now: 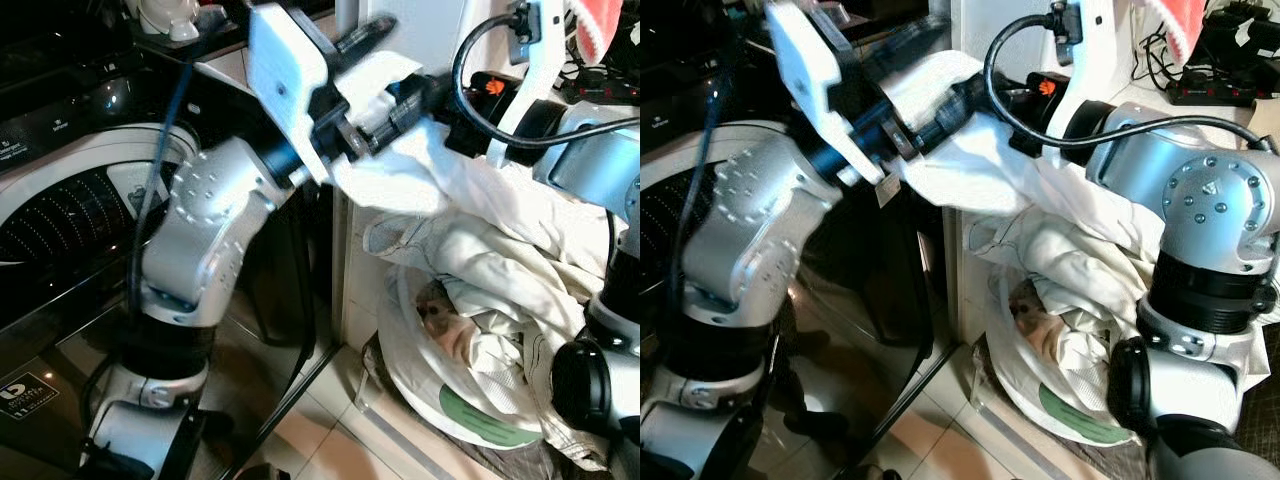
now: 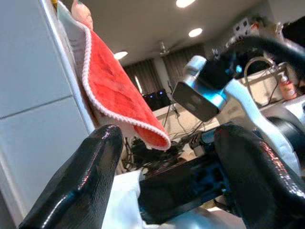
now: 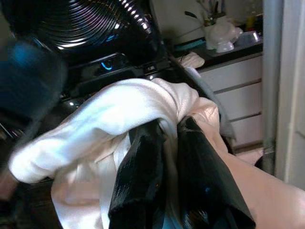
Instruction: Clothes washing
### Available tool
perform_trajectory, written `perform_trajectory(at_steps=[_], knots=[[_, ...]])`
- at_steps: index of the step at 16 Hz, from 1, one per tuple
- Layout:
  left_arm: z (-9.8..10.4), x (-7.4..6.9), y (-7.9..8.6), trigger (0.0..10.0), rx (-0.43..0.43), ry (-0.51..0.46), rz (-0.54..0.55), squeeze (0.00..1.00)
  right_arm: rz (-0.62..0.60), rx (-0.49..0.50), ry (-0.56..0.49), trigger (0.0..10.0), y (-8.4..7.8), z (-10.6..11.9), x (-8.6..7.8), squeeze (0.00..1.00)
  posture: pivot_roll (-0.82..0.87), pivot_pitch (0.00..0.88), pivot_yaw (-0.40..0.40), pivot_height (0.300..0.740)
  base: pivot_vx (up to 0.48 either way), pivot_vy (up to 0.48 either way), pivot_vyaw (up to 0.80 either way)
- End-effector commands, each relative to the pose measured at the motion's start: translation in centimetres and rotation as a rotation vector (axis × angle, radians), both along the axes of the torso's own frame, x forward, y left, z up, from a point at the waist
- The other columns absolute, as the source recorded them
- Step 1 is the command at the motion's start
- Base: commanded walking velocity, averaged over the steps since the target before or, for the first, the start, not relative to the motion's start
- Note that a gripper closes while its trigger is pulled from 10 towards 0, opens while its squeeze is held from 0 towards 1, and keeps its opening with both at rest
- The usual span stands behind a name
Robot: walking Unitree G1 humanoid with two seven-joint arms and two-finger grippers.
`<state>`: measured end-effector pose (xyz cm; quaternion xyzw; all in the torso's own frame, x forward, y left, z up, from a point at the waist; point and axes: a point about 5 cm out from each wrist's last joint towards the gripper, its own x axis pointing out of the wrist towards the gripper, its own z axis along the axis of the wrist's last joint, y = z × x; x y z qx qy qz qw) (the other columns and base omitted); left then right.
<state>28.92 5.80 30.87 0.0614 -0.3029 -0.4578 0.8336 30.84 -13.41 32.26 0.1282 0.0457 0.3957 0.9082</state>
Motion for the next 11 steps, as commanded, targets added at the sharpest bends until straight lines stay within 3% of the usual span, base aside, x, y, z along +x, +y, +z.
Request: perform_trajectory(at_steps=[1, 3, 7, 9, 11], knots=[[-1.8, 0.6, -0.4, 10.0, 0.098, 0.016, 0.021, 0.0, 0.053, 0.048, -0.059, 0.0, 0.6, 1.3, -1.0, 0.0, -0.1, 0.0, 0.051, 0.74, 0.0, 0.0, 0.0], [-3.0, 1.4, 0.1, 10.0, 0.151, 0.018, 0.091, 0.0, 0.081, 0.082, -0.069, 0.0, 0.9, 1.7, -1.4, 0.0, -0.11, 0.0, 0.056, 0.74, 0.0, 0.0, 0.0], [-3.4, 2.4, 1.2, 10.0, 0.209, -0.025, 0.203, 0.0, 0.126, 0.12, -0.079, 0.0, 1.2, 2.2, -2.0, 0.0, -0.11, 0.0, 0.057, 0.74, 0.0, 0.0, 0.0], [-2.8, 2.6, 1.9, 10.0, 0.194, -0.079, 0.248, 0.0, 0.138, 0.118, -0.076, 0.0, 1.3, 2.3, -2.3, 0.0, -0.11, 0.0, 0.057, 0.74, 0.0, 0.0, 0.0], [-1.6, 2.2, 3.2, 10.0, 0.072, -0.065, 0.207, 0.0, 0.13, 0.105, -0.072, 0.0, 1.2, 2.3, -2.4, 0.0, -0.11, 0.0, 0.056, 0.74, 0.0, 0.0, 0.0]])
